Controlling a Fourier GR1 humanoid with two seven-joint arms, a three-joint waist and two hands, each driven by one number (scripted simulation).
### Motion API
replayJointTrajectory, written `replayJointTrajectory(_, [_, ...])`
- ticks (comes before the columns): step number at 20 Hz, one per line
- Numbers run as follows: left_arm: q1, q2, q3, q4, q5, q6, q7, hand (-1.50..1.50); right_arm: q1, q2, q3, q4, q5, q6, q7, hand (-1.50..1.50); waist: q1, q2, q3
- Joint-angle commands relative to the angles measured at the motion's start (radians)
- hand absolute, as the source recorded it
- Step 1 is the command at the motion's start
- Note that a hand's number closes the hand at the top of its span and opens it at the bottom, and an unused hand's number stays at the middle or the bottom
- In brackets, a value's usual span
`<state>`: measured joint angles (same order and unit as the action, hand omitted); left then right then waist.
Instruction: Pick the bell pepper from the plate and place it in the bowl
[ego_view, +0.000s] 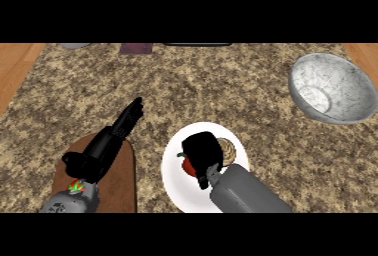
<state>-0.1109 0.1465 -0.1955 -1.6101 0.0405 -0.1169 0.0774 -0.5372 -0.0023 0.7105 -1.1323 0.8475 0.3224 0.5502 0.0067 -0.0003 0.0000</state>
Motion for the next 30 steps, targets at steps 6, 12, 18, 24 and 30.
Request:
replayJointTrajectory(6, [0.012,-0.046,0.003,0.063,-0.047,-0.01,-0.057,0.0,-0.073,0.002,0.055,0.133,-0.025,-0.167,-0.047,1.5,0.005,0.002,0.0])
replayJointTrajectory(12, [0.045,-0.013,0.032,0.05,-0.041,-0.018,-0.06,0.0,0.131,-0.409,-0.087,-0.181,-0.07,-0.067,-0.405,1.5,-0.03,-0.004,0.0])
replayJointTrajectory(18, [0.005,-0.011,0.06,0.038,-0.016,-0.04,-0.041,0.0,0.151,-0.483,-0.179,-0.281,0.032,-0.172,-0.363,1.5,-0.015,-0.003,0.0])
replayJointTrajectory(24, [-0.004,-0.01,0.063,0.015,-0.016,-0.036,-0.005,0.0,0.213,-0.505,-0.34,-0.47,-0.024,-0.342,-0.371,1.5,-0.032,-0.006,0.0])
replayJointTrajectory(30, [-0.054,-0.028,0.065,0.068,-0.015,-0.04,-0.001,0.0,0.16,-0.465,-0.557,-0.563,-0.243,-0.327,-0.37,1.5,-0.024,0.001,0.0])
